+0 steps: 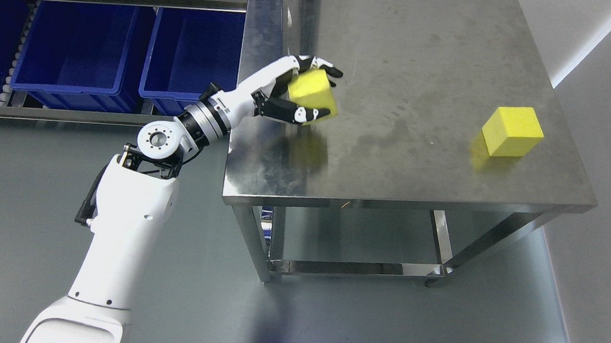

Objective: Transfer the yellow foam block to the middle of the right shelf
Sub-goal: 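Lift the yellow cube up off the table with the left hand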

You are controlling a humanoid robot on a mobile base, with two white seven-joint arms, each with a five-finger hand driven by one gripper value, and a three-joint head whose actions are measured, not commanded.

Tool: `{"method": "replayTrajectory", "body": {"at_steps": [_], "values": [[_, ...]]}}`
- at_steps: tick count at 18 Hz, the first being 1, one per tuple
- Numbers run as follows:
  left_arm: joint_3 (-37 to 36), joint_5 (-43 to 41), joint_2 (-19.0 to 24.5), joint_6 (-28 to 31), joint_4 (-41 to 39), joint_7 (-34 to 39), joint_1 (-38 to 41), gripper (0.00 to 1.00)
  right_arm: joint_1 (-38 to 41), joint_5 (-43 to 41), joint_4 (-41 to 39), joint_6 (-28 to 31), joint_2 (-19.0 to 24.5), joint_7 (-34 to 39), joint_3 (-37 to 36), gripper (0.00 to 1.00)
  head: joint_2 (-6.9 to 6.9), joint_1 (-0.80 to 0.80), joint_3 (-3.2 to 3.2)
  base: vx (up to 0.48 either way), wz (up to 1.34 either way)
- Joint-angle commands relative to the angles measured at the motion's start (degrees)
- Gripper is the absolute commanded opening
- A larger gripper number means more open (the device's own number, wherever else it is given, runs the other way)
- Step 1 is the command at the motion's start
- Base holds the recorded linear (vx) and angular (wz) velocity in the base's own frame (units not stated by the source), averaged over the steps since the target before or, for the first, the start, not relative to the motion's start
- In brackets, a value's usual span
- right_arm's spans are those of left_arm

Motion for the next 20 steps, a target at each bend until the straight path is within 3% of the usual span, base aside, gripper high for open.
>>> {"method": "replayTrajectory", "body": {"at_steps": [1, 4, 9, 20], "values": [[12.4, 10.1, -1.8, -6.0, -2.2, 10.4, -2.1, 0.38, 0.1, 0.2, -1.0, 0.0, -1.0, 0.0, 0.0, 1.00, 0.00, 0.00, 0.00, 0.010, -0.04], [17.2, 10.1, -1.8, -9.1, -2.3, 18.6, -2.0, 0.38, 0.1, 0.2, -1.0, 0.0, -1.0, 0.0, 0.0, 1.00, 0.00, 0.00, 0.00, 0.003, -0.01], [27.8, 10.0, -1.8, -2.2, -3.7, 20.1, 1.3, 0.39, 0.1, 0.2, -1.0, 0.0, -1.0, 0.0, 0.0, 1.00, 0.00, 0.00, 0.00, 0.000, 0.00], [28.5, 10.0, -1.8, 0.5, -9.8, 19.8, 8.7, 0.39, 0.1, 0.2, -1.0, 0.0, -1.0, 0.0, 0.0, 1.00, 0.00, 0.00, 0.00, 0.001, 0.02]]}}
